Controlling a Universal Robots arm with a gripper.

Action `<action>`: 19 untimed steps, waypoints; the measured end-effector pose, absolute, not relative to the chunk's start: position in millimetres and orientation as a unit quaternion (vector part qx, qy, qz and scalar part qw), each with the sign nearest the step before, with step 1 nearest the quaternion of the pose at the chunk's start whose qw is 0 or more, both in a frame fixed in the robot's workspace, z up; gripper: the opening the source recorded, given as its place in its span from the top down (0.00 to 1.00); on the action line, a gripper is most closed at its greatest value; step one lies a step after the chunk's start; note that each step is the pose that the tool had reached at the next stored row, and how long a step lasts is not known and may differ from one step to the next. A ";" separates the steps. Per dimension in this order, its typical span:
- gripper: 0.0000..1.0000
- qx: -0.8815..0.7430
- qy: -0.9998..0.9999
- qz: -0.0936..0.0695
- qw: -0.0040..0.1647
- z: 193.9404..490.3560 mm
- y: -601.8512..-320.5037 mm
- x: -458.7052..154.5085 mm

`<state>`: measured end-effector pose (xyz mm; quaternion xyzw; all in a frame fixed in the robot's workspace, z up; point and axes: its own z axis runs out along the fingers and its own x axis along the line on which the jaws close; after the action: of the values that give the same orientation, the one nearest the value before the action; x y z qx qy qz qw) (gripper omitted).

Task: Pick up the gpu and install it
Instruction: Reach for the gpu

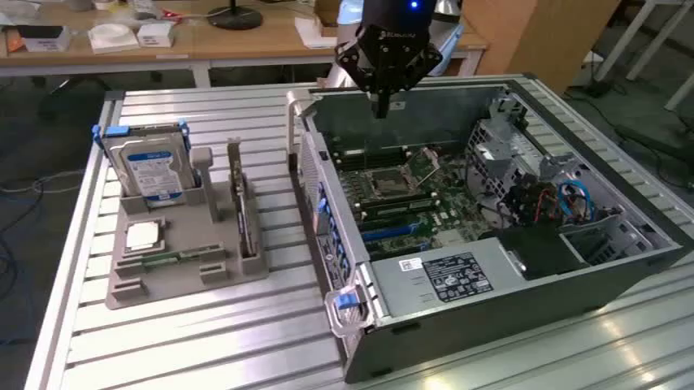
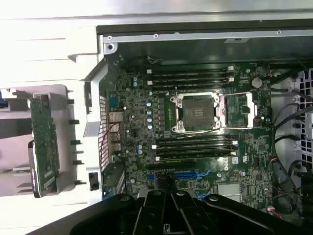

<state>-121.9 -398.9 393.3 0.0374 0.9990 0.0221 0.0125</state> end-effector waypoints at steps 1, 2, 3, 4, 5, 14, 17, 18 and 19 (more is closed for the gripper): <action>0.90 0.037 0.999 0.022 0.012 393.3 -398.9 -121.9; 0.90 0.037 0.999 0.022 0.013 393.3 -398.8 -122.0; 0.90 0.037 0.999 0.022 0.013 393.2 -398.9 -122.9; 0.90 0.037 0.999 0.022 0.013 393.2 -398.9 -124.4; 0.90 0.037 0.999 0.022 0.013 393.3 -398.8 -126.5; 0.90 0.037 0.999 0.022 0.012 393.3 -398.9 -156.9; 0.90 0.037 0.999 0.022 0.012 393.3 -398.8 -167.5; 0.90 0.037 0.999 0.022 0.012 393.3 -398.9 -171.7; 0.90 0.037 0.999 0.022 0.012 393.3 -398.9 -175.7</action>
<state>-175.7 -398.9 393.3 0.0374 0.9990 0.0221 0.0125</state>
